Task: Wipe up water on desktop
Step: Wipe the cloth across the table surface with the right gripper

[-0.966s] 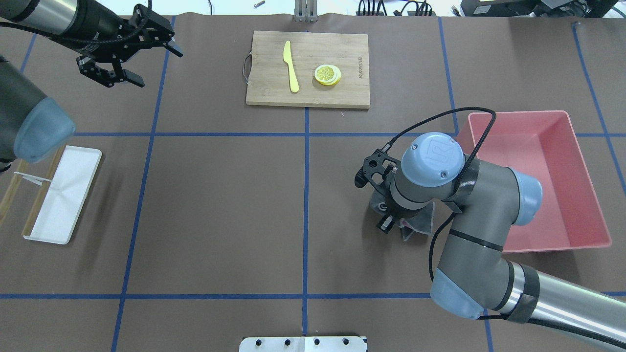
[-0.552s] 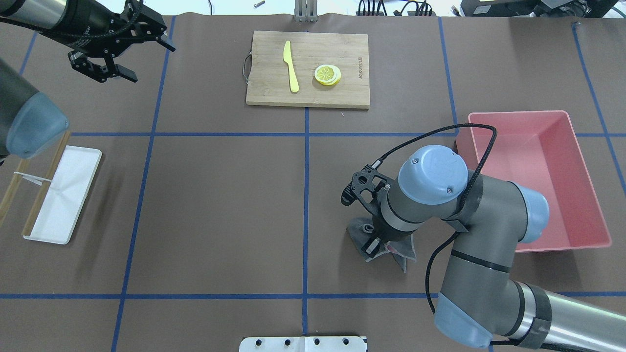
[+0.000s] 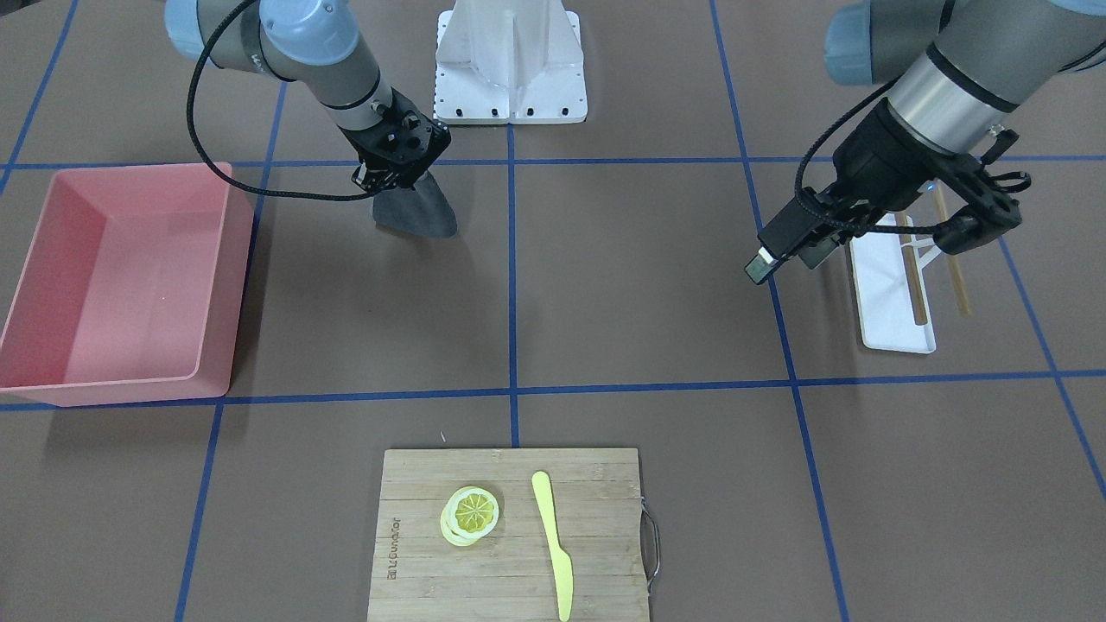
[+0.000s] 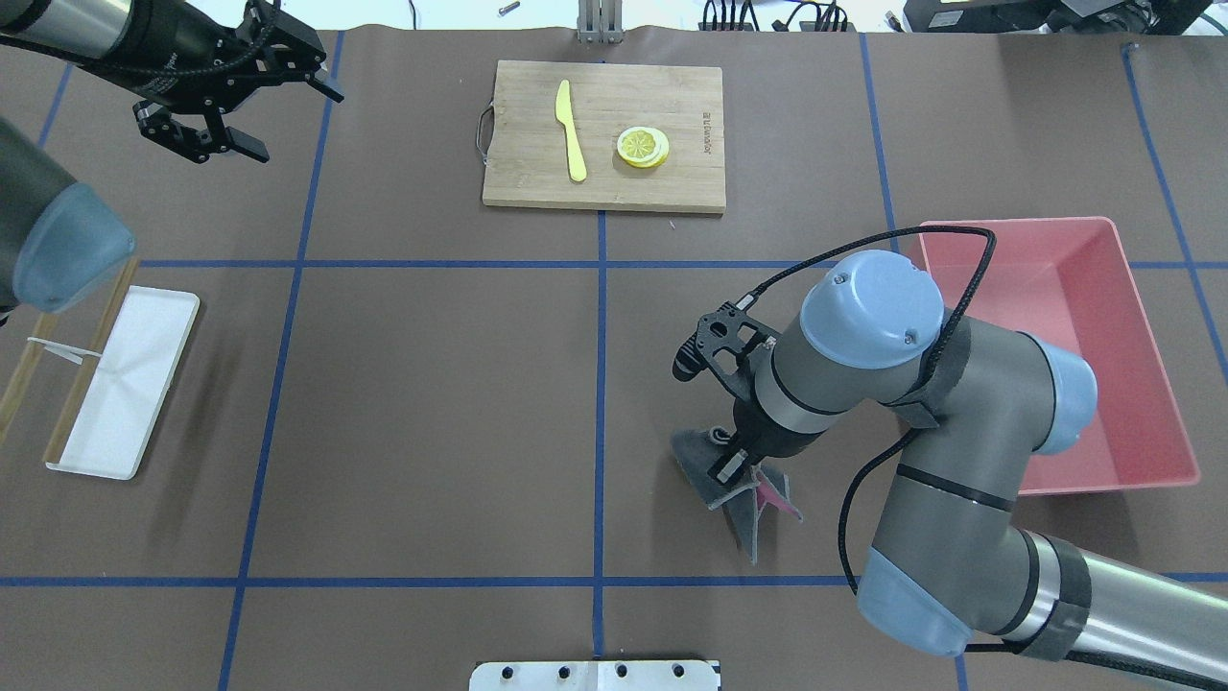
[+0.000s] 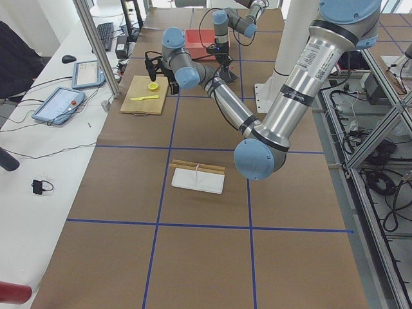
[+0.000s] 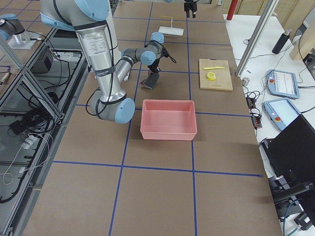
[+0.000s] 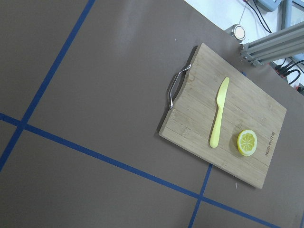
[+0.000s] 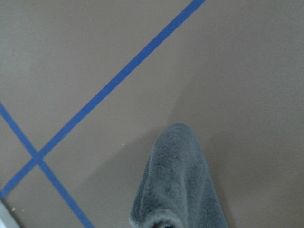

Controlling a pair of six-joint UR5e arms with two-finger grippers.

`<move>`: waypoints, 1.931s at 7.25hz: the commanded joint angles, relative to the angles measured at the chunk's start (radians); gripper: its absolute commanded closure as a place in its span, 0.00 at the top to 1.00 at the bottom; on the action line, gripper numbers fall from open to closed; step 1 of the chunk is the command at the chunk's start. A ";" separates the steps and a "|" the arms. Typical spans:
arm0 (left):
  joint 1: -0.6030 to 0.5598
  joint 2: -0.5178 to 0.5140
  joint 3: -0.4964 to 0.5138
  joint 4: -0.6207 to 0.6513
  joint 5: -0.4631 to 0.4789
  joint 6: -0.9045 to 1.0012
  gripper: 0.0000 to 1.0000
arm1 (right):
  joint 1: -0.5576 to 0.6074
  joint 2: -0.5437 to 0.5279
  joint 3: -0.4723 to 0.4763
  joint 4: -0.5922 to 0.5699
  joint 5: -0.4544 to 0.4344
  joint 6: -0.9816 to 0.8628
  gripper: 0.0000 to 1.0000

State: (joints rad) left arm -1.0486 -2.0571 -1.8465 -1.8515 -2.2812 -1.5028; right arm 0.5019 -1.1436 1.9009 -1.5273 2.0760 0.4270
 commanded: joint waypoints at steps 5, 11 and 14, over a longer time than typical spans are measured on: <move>0.004 -0.008 0.004 -0.002 0.005 -0.001 0.99 | 0.231 0.082 -0.345 0.130 -0.002 -0.060 0.00; 0.001 0.002 0.016 -0.003 0.005 0.001 0.99 | 0.273 0.111 -0.381 0.133 0.010 -0.060 0.00; -0.014 0.029 0.012 0.000 0.002 0.120 0.99 | 0.179 0.047 -0.243 0.127 0.010 -0.005 0.00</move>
State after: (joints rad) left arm -1.0542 -2.0441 -1.8322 -1.8526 -2.2784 -1.4408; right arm 0.7184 -1.0693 1.5949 -1.3975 2.0851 0.3889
